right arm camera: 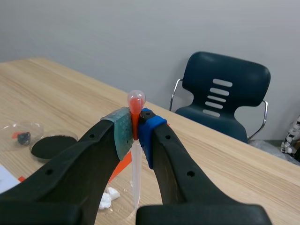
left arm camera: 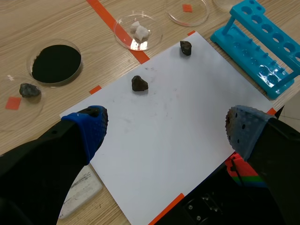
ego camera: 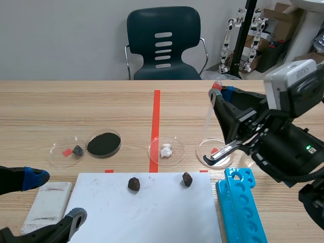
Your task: Draw acid from the petri dish
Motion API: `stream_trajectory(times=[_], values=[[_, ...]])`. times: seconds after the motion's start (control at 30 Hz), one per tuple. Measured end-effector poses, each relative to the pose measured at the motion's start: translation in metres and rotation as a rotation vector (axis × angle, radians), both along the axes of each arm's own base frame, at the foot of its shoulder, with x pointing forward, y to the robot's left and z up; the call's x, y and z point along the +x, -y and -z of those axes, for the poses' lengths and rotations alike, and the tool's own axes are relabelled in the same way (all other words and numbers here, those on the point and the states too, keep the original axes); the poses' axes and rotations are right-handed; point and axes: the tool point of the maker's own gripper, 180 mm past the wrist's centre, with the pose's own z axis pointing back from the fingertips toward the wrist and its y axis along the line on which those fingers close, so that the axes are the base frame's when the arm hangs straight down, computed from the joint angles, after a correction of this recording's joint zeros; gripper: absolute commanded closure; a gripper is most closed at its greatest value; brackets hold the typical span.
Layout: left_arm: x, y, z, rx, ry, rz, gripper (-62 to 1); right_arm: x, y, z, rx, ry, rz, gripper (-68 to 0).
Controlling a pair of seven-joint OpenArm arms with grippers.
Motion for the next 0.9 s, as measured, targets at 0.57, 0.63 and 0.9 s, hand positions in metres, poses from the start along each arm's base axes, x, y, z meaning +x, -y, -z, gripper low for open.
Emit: stream_trajectory(times=[0.57,0.63,0.9], values=[[0.000,0.000,0.000,0.000,0.000,0.000,-52.7,0.016,0.014,0.048,-0.066,-0.055,0.036,-3.9],[0.000,0.000,0.000,0.000,0.000,0.000,-52.7,0.017,0.018,0.050,-0.065,-0.050,0.054,-3.9],[0.000,0.000,0.000,0.000,0.000,0.000,-52.7,0.021,0.027,0.054,-0.063,-0.048,0.102,-3.9]])
